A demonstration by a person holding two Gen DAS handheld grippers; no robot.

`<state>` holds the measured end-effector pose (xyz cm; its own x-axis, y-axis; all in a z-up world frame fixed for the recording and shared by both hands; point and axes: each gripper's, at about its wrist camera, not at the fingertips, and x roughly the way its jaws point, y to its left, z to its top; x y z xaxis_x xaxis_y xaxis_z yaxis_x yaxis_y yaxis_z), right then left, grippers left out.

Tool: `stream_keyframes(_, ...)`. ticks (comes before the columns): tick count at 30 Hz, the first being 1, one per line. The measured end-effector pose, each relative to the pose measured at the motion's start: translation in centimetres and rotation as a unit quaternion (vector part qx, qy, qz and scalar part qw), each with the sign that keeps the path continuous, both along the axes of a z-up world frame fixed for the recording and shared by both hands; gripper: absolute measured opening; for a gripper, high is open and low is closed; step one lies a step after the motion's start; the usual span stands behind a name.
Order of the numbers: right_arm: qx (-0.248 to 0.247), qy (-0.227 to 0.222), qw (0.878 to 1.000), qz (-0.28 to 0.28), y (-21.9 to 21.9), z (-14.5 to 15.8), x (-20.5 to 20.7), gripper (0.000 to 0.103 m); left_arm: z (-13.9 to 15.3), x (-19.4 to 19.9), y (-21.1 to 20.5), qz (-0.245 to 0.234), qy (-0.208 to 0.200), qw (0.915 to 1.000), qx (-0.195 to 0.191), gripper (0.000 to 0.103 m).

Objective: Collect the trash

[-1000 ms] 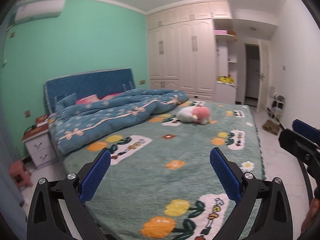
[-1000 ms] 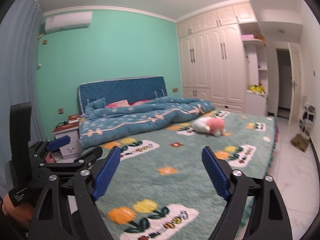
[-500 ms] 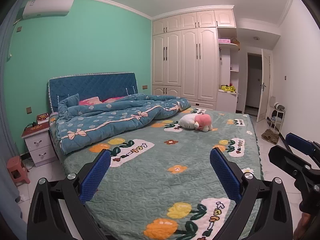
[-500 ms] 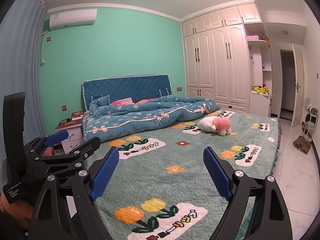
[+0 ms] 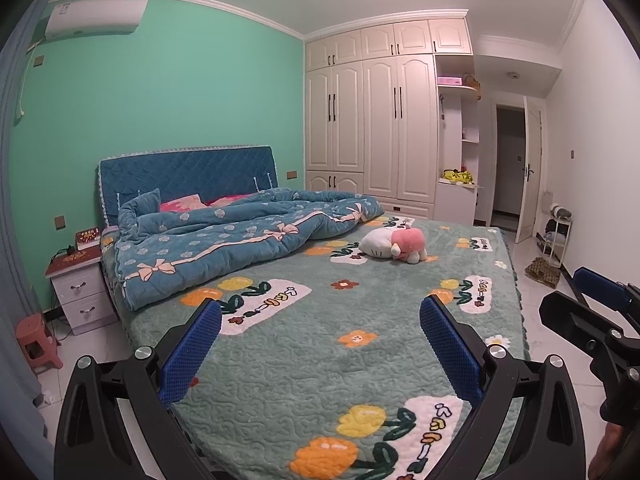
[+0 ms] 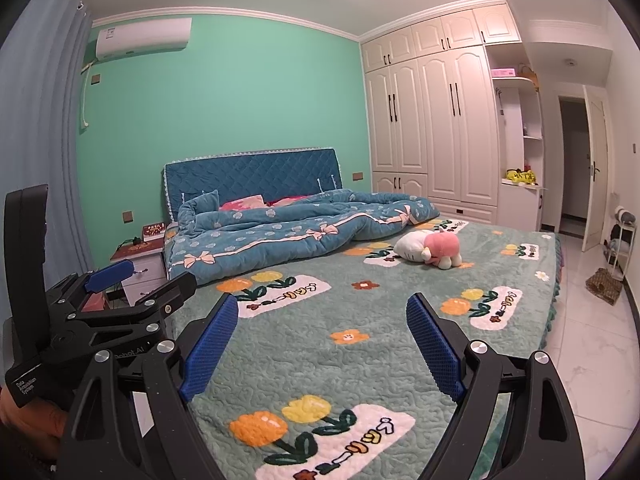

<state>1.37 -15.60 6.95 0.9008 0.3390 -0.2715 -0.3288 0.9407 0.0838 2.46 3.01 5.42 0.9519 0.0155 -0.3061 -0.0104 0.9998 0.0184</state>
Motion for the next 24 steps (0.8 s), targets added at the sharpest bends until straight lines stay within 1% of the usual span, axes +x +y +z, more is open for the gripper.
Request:
stream_keyframes(12, 0.001, 0.005, 1.0, -0.001, -0.18, -0.15, 0.12, 0.085, -0.14, 0.09, 0.06, -0.011, 0.006, 0.9999, 0.0, 0.098)
stream_keyframes(13, 0.001, 0.006, 1.0, -0.001, -0.18, -0.17, 0.12, 0.086, -0.16, 0.08, 0.05, -0.015, 0.007, 0.9999, -0.002, 0.098)
stream_keyframes(14, 0.001, 0.006, 1.0, -0.003, -0.18, -0.17, 0.14, 0.089, -0.21, 0.13, -0.01, -0.017, 0.007, 0.9998, -0.002, 0.098)
stream_keyframes(17, 0.001, 0.006, 1.0, -0.005, -0.17, -0.2, 0.23, 0.09, -0.23, 0.18, -0.03, -0.021, 0.01, 0.9997, -0.001, 0.098)
stream_keyframes(19, 0.002, 0.008, 1.0, -0.007, -0.2, -0.26, 0.35, 0.094, -0.28, 0.29, -0.11, -0.025, 0.012, 0.9996, 0.003, 0.098)
stream_keyframes(20, 0.002, 0.008, 1.0, -0.01, -0.26, -0.25, 0.39, 0.098, -0.33, 0.32, -0.21, -0.027, 0.014, 0.9995, 0.007, 0.098)
stream_keyframes(24, 0.004, 0.014, 1.0, -0.015, -0.46, -0.47, 0.65, 0.099, -0.58, 0.57, -0.53, -0.036, 0.022, 0.999, 0.013, 0.098)
